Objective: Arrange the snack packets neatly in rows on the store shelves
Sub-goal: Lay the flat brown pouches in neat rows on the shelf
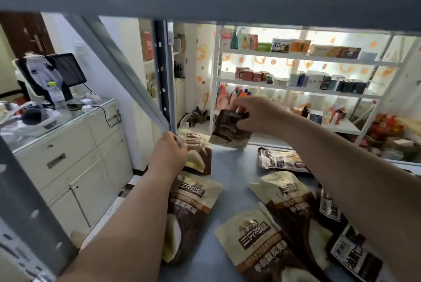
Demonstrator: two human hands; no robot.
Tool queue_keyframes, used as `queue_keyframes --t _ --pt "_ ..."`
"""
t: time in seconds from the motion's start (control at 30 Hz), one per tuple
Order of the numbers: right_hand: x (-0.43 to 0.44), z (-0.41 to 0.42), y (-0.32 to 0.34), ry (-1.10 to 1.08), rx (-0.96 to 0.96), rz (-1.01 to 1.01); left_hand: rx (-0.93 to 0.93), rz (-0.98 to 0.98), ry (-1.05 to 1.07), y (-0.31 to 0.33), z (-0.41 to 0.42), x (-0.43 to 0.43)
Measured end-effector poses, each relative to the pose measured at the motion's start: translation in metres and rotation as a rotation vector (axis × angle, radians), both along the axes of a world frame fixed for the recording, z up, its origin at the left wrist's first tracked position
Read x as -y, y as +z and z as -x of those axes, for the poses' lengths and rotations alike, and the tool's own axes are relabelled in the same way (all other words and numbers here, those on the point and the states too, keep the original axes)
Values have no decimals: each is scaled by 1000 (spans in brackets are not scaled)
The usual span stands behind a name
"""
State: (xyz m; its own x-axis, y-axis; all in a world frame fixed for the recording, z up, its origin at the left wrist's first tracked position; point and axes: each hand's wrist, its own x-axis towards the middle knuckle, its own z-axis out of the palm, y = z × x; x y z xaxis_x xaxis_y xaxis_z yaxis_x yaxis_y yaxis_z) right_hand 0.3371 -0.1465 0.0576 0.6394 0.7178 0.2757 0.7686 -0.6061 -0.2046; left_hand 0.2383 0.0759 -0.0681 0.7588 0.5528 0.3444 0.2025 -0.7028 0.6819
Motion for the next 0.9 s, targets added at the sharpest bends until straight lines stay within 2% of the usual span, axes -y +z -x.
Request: queue_keyframes --t 0.07,0.13,0.17,0.2,0.27,0.3,0.37,0.43,0.5,0.57,0.67,0.83,0.9 --pt "-10 20 -6 -42 114 232 -9 -15 -4 0 -1 0" --pt "-21 36 -14 -115 102 381 -27 -29 -12 1 -1 1" --pt "-25 42 -18 -123 4 447 -39 -34 -20 2 0 2" --pt "-28 44 -22 -137 -185 456 -51 -38 -28 3 0 3" --pt "-30 46 -27 -139 -566 329 -62 -35 -39 3 2 5" --pt "-29 44 -28 -117 -585 260 -64 -32 -41 3 2 5" --pt "-20 32 -26 -50 -309 275 -71 -29 -45 2 1 5" --pt "-11 18 -28 34 -113 483 -80 -50 -48 0 2 6" --pt "-8 11 -32 58 -132 700 -90 -83 -56 0 2 7" --pt "-14 8 -39 94 -141 803 -100 -112 -59 0 2 7" --pt "-22 5 -42 110 -111 769 -118 -141 -63 -1 2 6" --pt "-5 4 -48 216 265 729 -134 -303 -116 -2 0 5" --pt "1 5 -45 194 213 694 -110 -352 -227 0 -3 7"
